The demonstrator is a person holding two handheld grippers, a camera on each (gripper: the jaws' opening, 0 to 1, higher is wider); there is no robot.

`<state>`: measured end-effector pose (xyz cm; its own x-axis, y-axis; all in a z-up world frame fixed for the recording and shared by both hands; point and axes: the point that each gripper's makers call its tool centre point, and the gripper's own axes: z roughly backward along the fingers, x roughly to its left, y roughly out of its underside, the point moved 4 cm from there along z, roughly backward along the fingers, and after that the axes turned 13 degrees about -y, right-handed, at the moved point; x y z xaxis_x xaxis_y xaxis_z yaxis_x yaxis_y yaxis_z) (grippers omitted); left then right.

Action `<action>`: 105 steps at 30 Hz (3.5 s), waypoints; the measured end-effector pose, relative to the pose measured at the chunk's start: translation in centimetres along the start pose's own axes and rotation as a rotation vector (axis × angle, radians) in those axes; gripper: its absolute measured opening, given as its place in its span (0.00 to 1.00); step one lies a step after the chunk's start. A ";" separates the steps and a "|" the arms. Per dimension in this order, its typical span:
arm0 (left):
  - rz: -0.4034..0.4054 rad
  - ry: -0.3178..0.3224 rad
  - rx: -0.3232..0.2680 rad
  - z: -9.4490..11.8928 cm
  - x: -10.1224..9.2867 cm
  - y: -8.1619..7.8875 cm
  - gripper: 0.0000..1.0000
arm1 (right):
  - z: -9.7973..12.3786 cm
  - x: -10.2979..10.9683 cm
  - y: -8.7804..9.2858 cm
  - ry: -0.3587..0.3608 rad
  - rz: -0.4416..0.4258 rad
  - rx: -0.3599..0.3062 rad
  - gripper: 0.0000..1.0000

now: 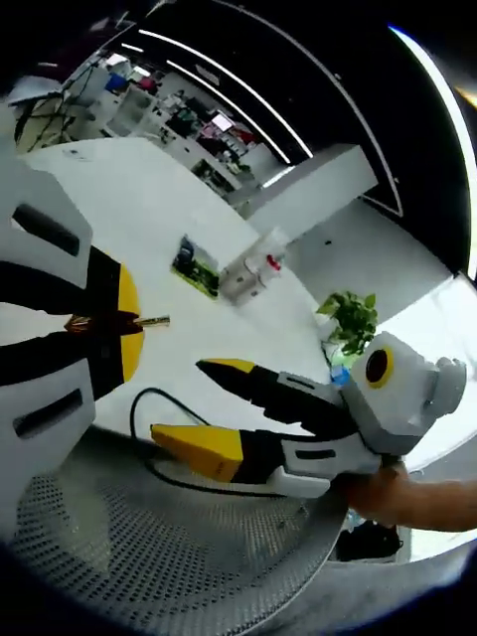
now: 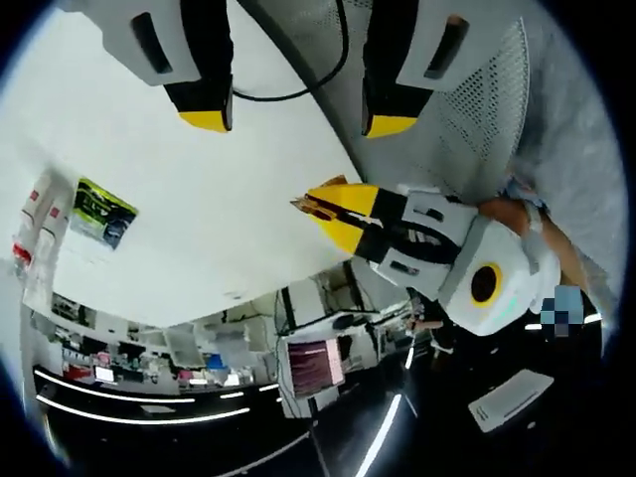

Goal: Arrange the skincare products in the storage area until every visible bottle or jar stands upright without overlapping.

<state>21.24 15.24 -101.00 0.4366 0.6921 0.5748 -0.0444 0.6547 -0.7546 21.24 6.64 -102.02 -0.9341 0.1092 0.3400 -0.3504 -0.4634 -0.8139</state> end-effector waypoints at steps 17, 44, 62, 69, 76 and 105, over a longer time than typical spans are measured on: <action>-0.116 0.034 -0.032 0.0 -0.9 -0.2 0.00 | -1.4 0.0 -2.1 -0.134 -0.154 -0.068 0.36; -0.172 0.071 -0.057 0.3 -1.1 0.4 0.00 | -2.4 -0.5 -2.1 -0.157 -0.156 -0.035 0.00; -0.134 0.131 -0.025 0.4 -2.0 0.9 0.00 | -3.5 0.7 -2.1 -0.133 0.640 0.383 0.00; -0.090 0.147 -0.052 0.4 -2.2 0.5 0.00 | -2.5 0.2 -2.2 -0.151 0.621 0.344 0.00; -0.065 0.143 -0.046 0.3 -2.2 0.4 0.03 | -2.1 0.4 -2.3 -0.148 0.655 0.364 0.00; 0.903 0.209 0.110 0.5 0.9 -0.3 0.33 | 2.2 -1.5 -4.8 -0.006 0.672 0.259 0.00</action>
<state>21.17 15.85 -100.07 0.3475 0.8911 -0.2919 -0.5258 -0.0726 -0.8475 24.44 6.80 -97.58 -0.9415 -0.2772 -0.1917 0.3280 -0.6229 -0.7102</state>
